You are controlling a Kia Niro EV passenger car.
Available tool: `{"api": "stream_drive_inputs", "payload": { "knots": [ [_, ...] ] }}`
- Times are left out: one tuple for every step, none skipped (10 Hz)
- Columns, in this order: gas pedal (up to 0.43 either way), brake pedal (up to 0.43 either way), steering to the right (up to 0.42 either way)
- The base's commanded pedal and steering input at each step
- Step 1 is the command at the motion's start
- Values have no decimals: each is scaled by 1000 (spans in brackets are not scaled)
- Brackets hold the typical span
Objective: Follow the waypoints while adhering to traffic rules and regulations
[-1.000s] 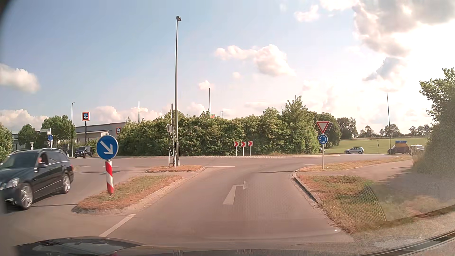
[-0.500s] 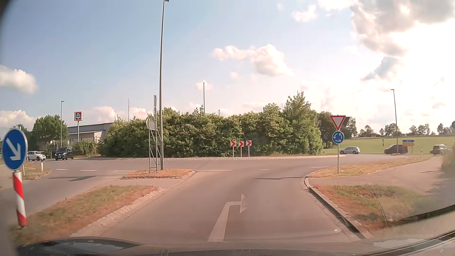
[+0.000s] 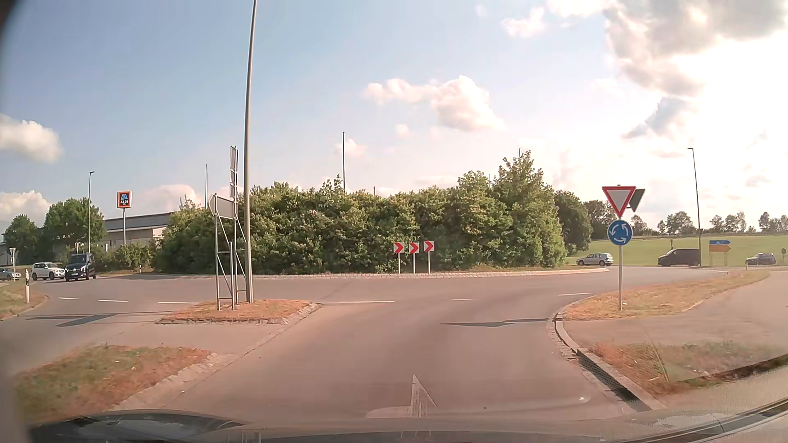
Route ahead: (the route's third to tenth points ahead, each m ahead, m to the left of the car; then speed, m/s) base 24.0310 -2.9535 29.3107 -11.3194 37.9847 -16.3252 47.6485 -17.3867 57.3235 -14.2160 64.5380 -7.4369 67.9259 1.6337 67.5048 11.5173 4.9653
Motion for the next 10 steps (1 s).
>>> {"api": "stream_drive_inputs", "payload": {
  "knots": [
    [0, 311, 11],
    [0, 311, 11],
    [0, 317, 11],
    [0, 317, 14],
    [0, 317, 20],
    [0, 311, 32],
    [0, 305, 43],
    [0, 293, 59],
    [0, 268, 76],
    [0, 250, 92]
  ]
}}
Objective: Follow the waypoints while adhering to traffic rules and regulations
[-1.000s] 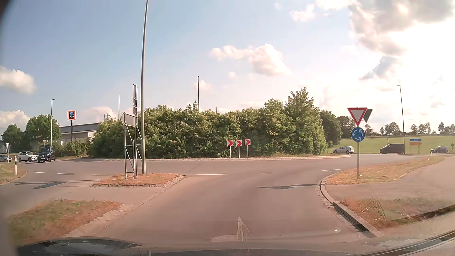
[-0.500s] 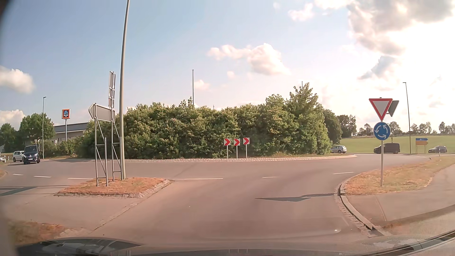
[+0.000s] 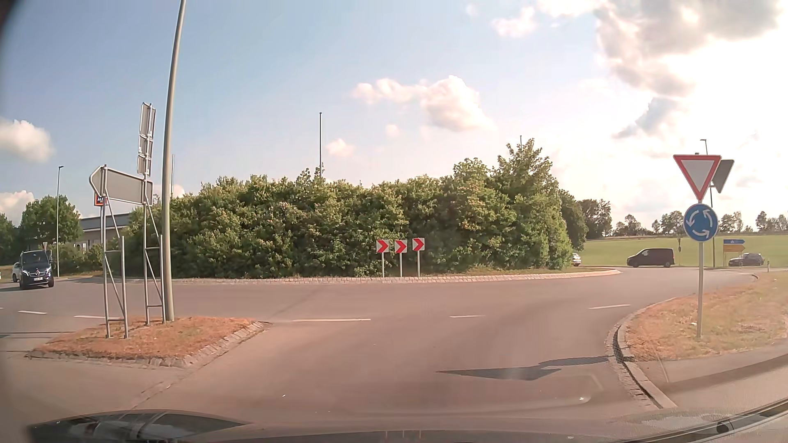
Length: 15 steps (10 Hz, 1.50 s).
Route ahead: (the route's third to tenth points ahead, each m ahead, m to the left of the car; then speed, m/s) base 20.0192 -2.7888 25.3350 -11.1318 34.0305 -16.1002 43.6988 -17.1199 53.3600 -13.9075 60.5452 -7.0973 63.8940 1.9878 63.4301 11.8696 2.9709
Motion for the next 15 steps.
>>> {"api": "stream_drive_inputs", "payload": {
  "knots": [
    [0, 244, 100],
    [0, 244, 109],
    [0, 244, 115],
    [0, 238, 122],
    [0, 238, 126],
    [0, 220, 125],
    [0, 195, 124],
    [0, 195, 124],
    [0, 195, 121],
    [0, 195, 120],
    [0, 195, 120],
    [0, 201, 119],
    [0, 201, 117],
    [0, 201, 115],
    [0, 207, 115]
  ]
}}
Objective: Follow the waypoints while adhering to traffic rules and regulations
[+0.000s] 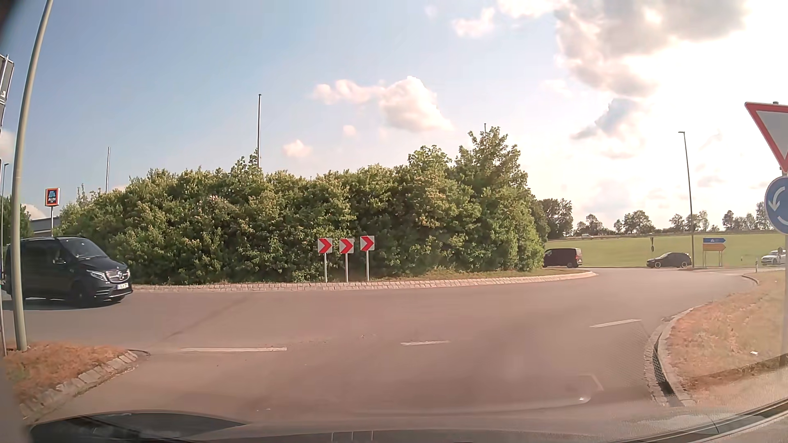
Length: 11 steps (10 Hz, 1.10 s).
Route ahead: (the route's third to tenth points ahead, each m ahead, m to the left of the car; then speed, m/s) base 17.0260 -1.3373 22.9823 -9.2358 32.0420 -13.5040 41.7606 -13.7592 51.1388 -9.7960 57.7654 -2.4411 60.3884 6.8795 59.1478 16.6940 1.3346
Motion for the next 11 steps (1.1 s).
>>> {"api": "stream_drive_inputs", "payload": {
  "knots": [
    [0, 201, 115],
    [0, 201, 115],
    [0, 195, 115],
    [0, 195, 115],
    [0, 189, 115],
    [0, 189, 115],
    [0, 177, 115],
    [0, 159, 115],
    [0, 146, 115],
    [0, 134, 115],
    [0, 134, 115]
  ]
}}
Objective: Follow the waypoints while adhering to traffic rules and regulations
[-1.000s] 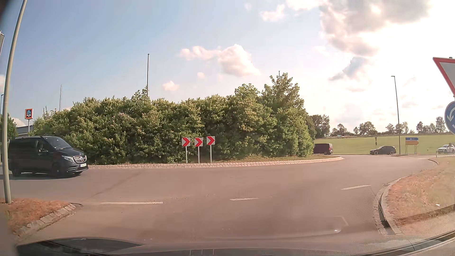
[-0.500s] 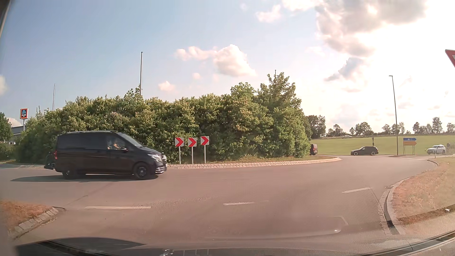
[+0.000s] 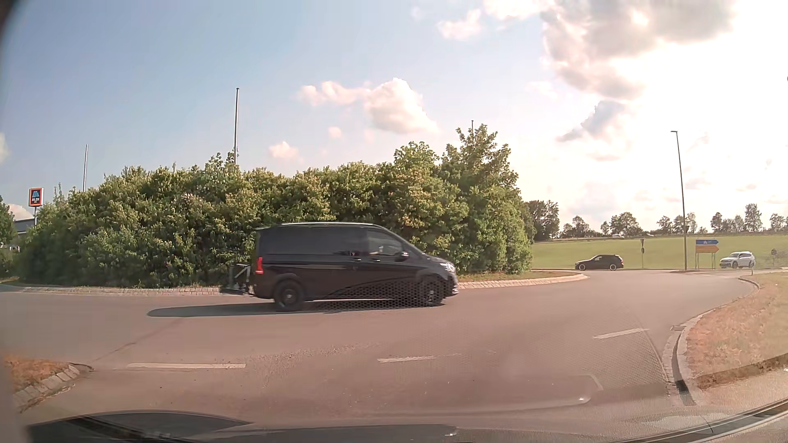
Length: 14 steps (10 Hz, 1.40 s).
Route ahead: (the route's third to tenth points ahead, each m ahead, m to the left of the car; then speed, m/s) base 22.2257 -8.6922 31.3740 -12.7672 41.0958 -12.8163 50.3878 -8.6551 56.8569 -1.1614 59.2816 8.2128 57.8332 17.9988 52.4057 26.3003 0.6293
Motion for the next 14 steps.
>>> {"api": "stream_drive_inputs", "payload": {
  "knots": [
    [0, 134, 115],
    [0, 134, 115],
    [0, 134, 115],
    [0, 134, 116],
    [0, 128, 115],
    [0, 134, 115],
    [0, 134, 116],
    [0, 134, 115],
    [0, 134, 115],
    [0, 140, 115],
    [0, 140, 115],
    [0, 140, 115],
    [0, 140, 115],
    [0, 140, 115]
  ]
}}
